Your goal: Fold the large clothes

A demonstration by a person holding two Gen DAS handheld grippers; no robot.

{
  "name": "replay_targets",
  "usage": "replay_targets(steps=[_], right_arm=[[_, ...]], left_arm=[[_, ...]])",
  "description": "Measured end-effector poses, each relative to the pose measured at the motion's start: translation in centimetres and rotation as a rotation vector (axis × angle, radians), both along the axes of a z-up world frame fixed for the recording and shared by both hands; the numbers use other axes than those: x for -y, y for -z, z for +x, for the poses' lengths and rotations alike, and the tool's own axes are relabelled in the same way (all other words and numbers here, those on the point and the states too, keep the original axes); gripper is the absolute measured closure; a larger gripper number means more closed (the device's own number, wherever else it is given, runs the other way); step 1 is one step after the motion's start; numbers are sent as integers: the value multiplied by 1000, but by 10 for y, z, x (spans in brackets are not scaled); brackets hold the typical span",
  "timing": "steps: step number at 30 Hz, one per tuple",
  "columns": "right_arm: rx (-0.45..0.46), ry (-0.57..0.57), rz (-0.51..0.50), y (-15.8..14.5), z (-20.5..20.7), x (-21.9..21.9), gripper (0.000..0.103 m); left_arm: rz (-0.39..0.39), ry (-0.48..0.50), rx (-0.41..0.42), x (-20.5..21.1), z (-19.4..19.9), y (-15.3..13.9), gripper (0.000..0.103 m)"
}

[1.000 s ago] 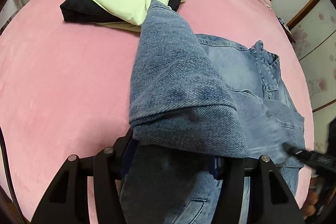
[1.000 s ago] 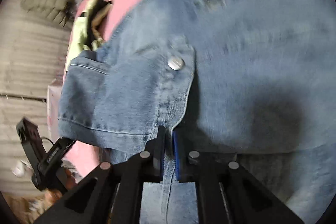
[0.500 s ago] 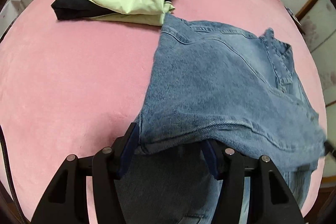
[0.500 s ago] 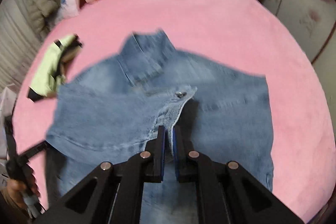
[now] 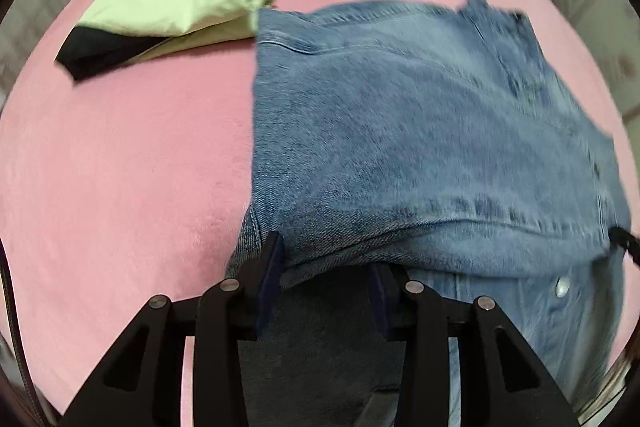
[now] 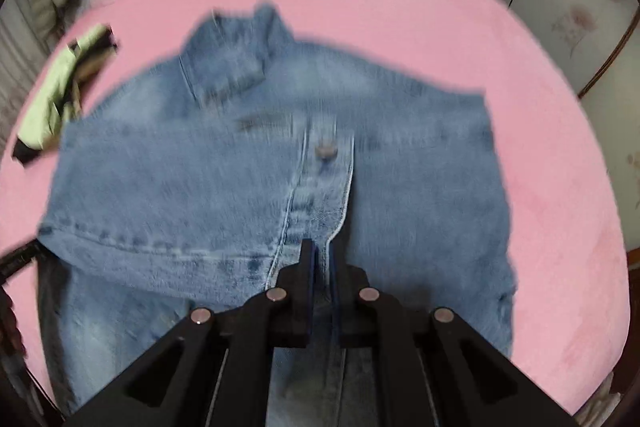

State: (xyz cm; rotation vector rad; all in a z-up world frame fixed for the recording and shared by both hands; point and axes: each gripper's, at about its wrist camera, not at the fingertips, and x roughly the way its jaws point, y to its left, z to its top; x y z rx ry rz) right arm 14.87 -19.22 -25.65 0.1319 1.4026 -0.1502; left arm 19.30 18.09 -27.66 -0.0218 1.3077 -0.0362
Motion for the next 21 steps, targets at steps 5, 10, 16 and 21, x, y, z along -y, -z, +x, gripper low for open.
replay_targets(steps=[5, 10, 16, 21], right_arm=[[25, 109, 111, -8, 1, 24, 75], [70, 179, 171, -9, 24, 47, 62], [46, 132, 168, 24, 69, 51, 62], [30, 106, 184, 47, 93, 47, 61]], left_arm=[[-85, 134, -50, -1, -4, -21, 38], [-149, 89, -1, -16, 12, -40, 37], [-163, -82, 16, -31, 73, -11, 37], [-140, -205, -26, -44, 114, 26, 37]])
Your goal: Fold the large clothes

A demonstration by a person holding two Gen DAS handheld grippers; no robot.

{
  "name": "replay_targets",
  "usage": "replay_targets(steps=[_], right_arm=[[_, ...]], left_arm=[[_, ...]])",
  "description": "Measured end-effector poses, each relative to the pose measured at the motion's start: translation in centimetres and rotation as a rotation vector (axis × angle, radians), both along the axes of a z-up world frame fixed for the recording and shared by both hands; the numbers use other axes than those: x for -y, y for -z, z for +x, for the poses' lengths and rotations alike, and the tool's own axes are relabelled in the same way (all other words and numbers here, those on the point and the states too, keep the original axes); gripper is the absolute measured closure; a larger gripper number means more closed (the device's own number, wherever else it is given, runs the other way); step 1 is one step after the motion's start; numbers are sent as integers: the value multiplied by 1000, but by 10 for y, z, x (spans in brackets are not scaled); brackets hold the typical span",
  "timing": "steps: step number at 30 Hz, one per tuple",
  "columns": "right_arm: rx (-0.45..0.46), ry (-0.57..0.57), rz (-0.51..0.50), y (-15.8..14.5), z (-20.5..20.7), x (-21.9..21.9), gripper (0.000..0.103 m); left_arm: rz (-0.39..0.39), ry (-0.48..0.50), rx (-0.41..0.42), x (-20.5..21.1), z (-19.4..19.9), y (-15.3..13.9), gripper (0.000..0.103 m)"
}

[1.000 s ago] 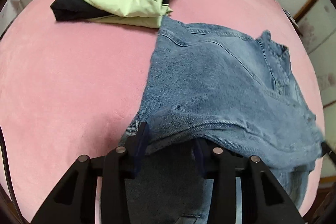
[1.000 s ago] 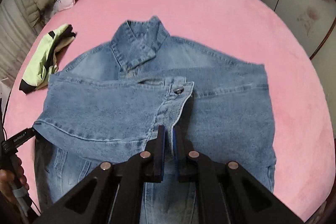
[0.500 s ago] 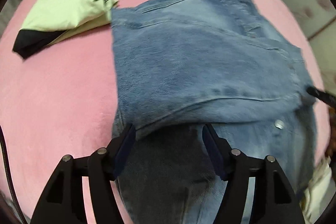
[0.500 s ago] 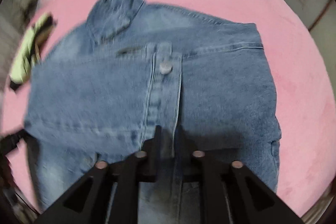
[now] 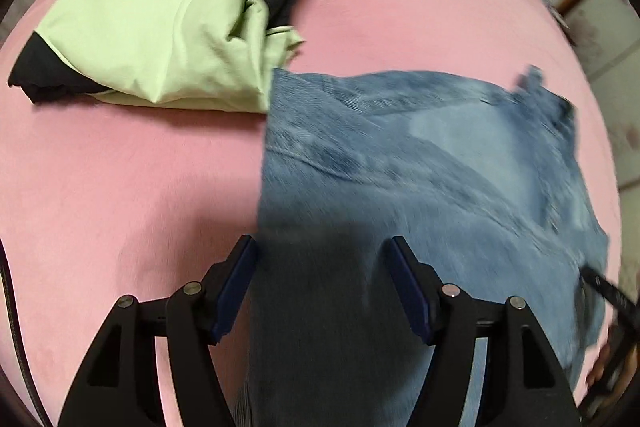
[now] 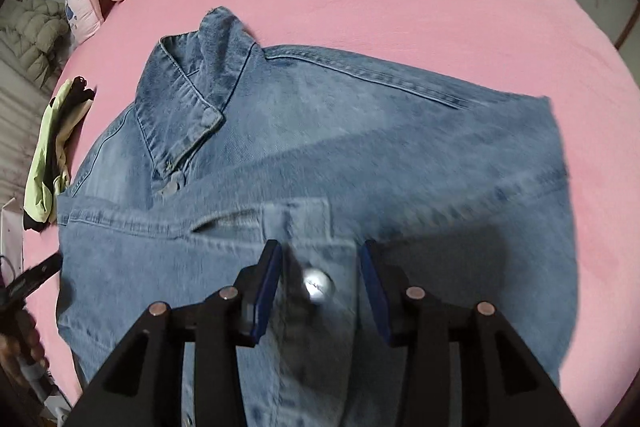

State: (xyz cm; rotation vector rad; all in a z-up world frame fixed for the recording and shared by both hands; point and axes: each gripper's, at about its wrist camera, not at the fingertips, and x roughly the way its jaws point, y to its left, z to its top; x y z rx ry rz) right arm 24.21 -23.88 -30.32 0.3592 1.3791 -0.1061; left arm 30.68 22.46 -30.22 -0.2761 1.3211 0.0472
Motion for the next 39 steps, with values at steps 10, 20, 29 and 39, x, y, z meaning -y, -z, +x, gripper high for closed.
replay_targets(steps=[10, 20, 29, 39], right_arm=[[81, -133, -149, -6, -5, -25, 79], [77, -19, -164, -31, -8, -21, 66], [156, -147, 22, -79, -48, -115, 65], [23, -211, -135, -23, -76, -141, 83]], left_arm=[[206, 92, 115, 22, 7, -1, 93], [141, 67, 78, 22, 3, -30, 73], [-29, 177, 128, 64, -83, -68, 72], [33, 169, 15, 71, -100, -11, 73]])
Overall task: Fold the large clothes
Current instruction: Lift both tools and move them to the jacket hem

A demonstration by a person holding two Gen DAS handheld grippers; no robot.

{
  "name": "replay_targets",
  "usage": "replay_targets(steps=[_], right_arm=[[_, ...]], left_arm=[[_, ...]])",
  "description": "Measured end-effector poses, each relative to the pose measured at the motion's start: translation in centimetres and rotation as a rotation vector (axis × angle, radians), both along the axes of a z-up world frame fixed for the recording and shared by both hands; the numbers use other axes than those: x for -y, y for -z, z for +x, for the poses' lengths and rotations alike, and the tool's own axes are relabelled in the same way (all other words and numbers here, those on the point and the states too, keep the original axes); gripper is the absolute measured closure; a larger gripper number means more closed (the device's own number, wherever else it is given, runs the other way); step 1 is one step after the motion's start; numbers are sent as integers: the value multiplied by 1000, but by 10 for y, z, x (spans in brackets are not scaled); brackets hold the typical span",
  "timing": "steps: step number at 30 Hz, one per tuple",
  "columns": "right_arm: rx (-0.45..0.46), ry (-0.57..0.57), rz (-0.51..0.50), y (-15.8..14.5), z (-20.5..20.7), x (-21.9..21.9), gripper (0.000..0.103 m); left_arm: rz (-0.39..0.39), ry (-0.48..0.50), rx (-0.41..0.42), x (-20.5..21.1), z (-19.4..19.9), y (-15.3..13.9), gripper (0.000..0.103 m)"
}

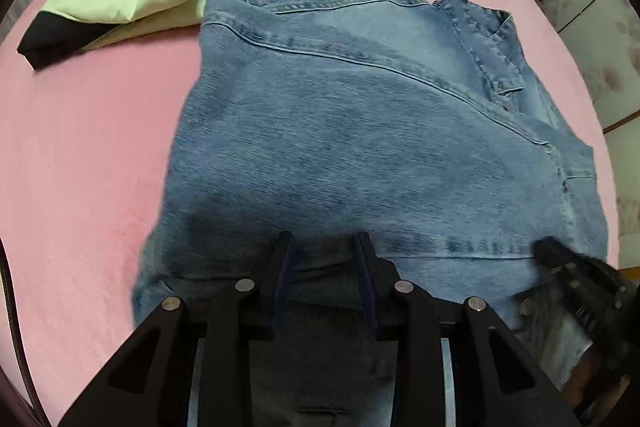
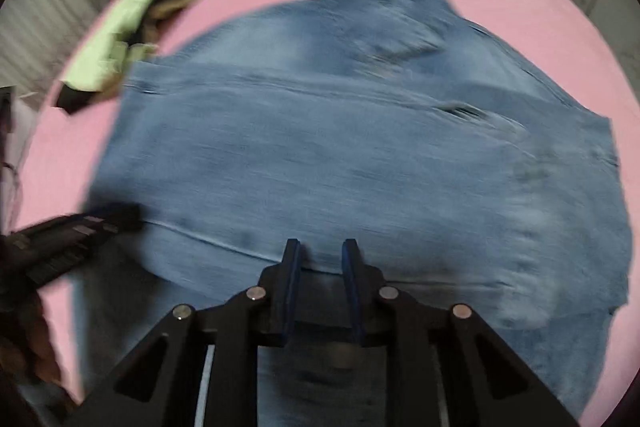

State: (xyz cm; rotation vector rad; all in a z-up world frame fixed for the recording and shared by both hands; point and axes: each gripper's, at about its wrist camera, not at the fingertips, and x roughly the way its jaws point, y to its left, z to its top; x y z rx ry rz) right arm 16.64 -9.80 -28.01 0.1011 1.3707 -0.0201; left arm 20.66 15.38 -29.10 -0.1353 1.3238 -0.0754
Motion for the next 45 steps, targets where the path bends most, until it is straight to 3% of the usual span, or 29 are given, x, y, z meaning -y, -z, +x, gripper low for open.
replay_targets(steps=[2, 4, 6, 11, 14, 16, 17, 18, 21, 33, 37, 45], right_arm=[[4, 55, -58, 3, -10, 32, 88], [2, 108, -37, 6, -20, 68, 103], [18, 120, 88, 6, -27, 87, 103], [-12, 51, -24, 8, -19, 64, 103], [-29, 75, -9, 4, -14, 63, 101], [-32, 81, 9, -4, -12, 64, 101], [-29, 79, 13, -7, -12, 63, 101], [-24, 73, 19, -13, -12, 64, 101], [-9, 60, 43, -34, -14, 67, 101], [91, 59, 107, -127, -28, 84, 94], [135, 69, 124, -154, -33, 94, 81], [195, 57, 125, -194, -47, 104, 80]], left_arm=[[16, 17, 1, -2, 0, 4, 73], [23, 30, 1, -4, 0, 7, 73], [34, 39, 4, -4, 0, 9, 73], [78, 44, 8, 2, 2, 11, 74], [87, 40, 0, 3, 3, 7, 72], [81, 37, -10, 3, 3, 2, 61], [73, 35, -14, 4, 4, -1, 45], [61, 29, -12, 4, 3, -7, 36], [59, 10, 18, 6, -2, -28, 30], [55, -15, 113, 23, -37, -134, 29], [31, -44, 167, 25, -53, -170, 25], [0, -84, 252, 33, -88, -226, 21]])
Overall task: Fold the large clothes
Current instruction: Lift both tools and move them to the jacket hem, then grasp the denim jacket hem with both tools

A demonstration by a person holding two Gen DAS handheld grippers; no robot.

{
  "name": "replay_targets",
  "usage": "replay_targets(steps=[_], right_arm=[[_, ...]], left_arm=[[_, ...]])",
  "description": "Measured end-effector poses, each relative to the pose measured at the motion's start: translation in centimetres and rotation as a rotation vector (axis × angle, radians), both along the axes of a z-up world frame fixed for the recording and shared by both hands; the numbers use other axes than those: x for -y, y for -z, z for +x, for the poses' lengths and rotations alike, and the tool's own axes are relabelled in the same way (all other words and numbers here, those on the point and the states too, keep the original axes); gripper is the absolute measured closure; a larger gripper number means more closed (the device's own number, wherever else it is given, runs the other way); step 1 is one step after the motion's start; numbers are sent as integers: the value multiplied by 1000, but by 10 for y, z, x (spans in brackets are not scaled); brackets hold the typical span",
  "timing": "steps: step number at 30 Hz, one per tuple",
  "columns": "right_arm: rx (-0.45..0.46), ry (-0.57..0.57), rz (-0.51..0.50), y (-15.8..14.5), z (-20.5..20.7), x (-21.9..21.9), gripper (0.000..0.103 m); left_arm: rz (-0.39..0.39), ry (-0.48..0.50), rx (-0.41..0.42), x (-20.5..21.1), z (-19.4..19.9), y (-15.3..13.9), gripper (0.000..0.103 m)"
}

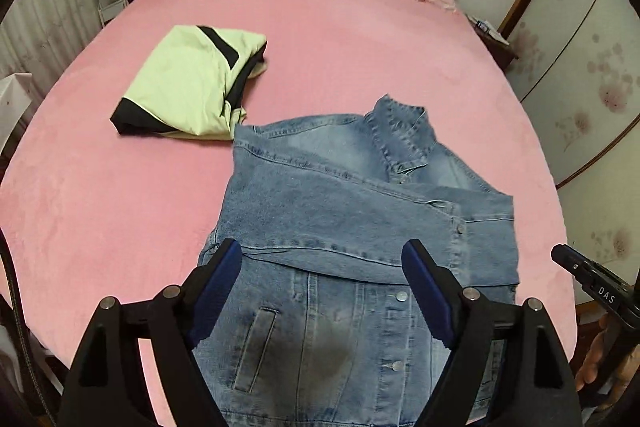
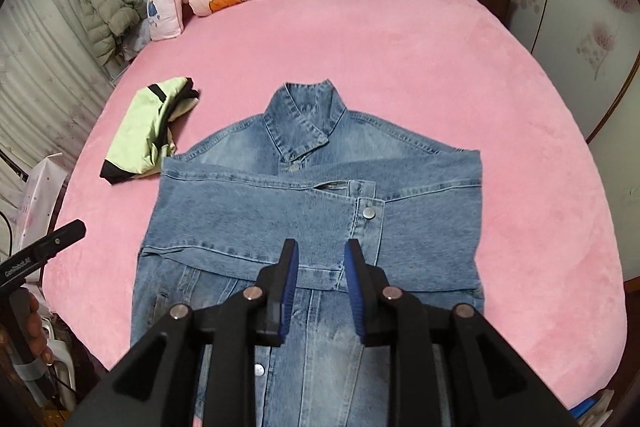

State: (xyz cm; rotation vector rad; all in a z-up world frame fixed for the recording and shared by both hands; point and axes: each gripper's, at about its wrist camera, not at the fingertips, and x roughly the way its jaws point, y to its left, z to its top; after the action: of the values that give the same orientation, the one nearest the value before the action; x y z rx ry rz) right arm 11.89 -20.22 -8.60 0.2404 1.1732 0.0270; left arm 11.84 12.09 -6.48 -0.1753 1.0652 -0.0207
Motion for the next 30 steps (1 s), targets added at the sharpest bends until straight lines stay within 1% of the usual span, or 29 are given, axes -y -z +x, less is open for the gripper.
replay_targets(steps=[6, 9, 11, 15, 16, 17, 19, 22, 24, 26, 27, 29, 30], right_arm=[[63, 31, -21, -28, -28, 6, 80], [64, 69, -47, -37, -44, 9, 79], [74, 93, -41, -42, -61, 10, 79], [136, 129, -36, -52, -105, 9, 78], [150, 131, -41, -53, -113, 8, 75], [171, 128, -54, -55, -126, 6, 69], [198, 120, -66, -55, -145, 3, 66], [243, 122, -73, -53, -172, -1, 66], [251, 117, -95, -47, -188, -4, 66], [209, 96, -106, -34, -199, -6, 66], [189, 90, -113, -28, -204, -6, 66], [154, 86, -127, -16, -212, -5, 66], [136, 88, -128, -9, -217, -3, 66]], left_arm=[[-8, 38, 26, 10, -24, -17, 21], [-10, 70, 50, 13, -40, -23, 21], [-11, 90, 67, 14, -52, -27, 21], [-11, 108, 103, 9, -80, -31, 21], [-16, 108, 111, 6, -89, -30, 21], [-18, 106, 114, 4, -97, -28, 21], [-16, 102, 117, -1, -109, -21, 21], [-19, 84, 133, -15, -133, -4, 21], [-17, 73, 138, -23, -145, 9, 21], [-21, 70, 116, -31, -155, 26, 21], [-27, 69, 99, -38, -161, 40, 21], [-22, 55, 74, -46, -169, 58, 21], [-34, 45, 52, -53, -173, 70, 21]])
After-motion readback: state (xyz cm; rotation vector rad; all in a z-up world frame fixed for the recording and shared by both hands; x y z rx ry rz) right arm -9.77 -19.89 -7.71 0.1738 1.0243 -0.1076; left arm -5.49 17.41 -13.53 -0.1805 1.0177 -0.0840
